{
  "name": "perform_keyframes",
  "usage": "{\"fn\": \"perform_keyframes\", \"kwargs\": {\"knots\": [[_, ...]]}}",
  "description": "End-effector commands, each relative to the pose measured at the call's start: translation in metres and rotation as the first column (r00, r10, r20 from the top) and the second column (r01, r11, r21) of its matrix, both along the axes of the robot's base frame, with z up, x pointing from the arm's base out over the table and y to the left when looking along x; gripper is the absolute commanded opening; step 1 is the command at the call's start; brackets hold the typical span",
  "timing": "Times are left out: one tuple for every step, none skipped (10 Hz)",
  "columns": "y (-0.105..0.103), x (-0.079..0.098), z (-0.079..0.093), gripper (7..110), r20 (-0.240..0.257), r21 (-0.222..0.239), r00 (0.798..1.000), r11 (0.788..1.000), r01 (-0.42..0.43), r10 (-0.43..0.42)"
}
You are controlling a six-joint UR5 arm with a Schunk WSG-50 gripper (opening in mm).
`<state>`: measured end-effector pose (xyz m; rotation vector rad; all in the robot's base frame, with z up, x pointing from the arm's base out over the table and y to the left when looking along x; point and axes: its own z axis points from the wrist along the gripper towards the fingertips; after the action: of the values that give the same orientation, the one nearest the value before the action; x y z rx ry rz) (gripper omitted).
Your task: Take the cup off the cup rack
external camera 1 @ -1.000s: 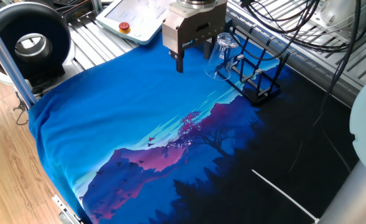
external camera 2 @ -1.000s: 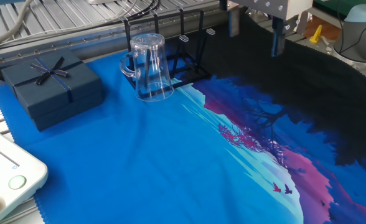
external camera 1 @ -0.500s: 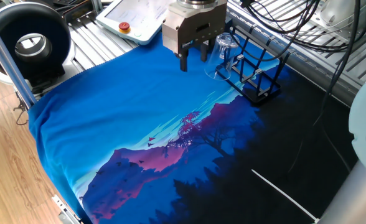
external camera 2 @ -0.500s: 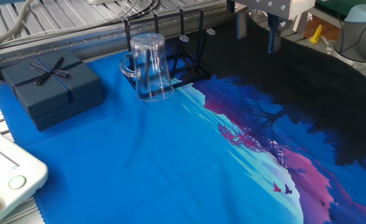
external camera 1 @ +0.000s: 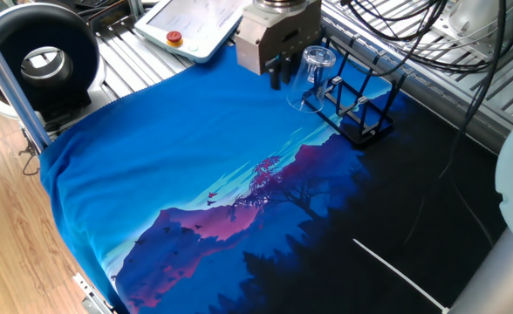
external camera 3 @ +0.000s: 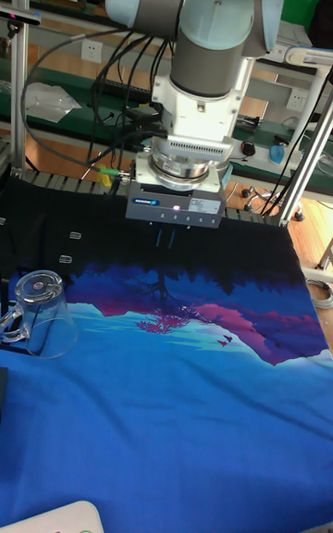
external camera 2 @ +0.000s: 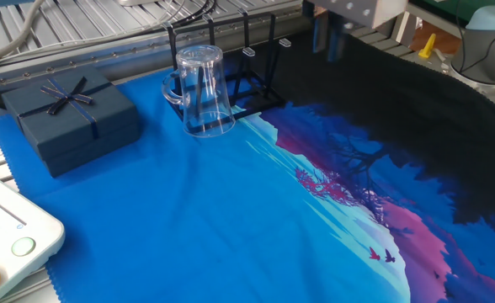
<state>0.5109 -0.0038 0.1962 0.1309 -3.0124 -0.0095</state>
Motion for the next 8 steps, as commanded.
{"fn": "perform_keyframes", "kwargs": {"knots": [[-0.022,0.004,-0.012,7,0.043,-0.009,0.998,0.999,-0.053,0.053],[-0.023,0.004,-0.013,7,0.045,-0.006,0.998,0.999,-0.054,0.054],[-0.022,0.004,-0.013,7,0.045,-0.006,0.997,0.998,-0.056,0.056],[-0.019,0.005,-0.012,7,0.046,-0.003,0.997,0.999,-0.054,0.054],[-0.014,0.005,-0.012,7,0.047,-0.001,0.998,0.999,-0.048,0.048],[-0.011,0.006,-0.011,7,0.047,-0.003,0.998,0.999,-0.043,0.044],[-0.010,0.007,-0.010,7,0.047,-0.004,0.998,0.999,-0.040,0.041],[-0.010,0.007,-0.009,7,0.046,-0.006,0.998,0.999,-0.042,0.042]]}}
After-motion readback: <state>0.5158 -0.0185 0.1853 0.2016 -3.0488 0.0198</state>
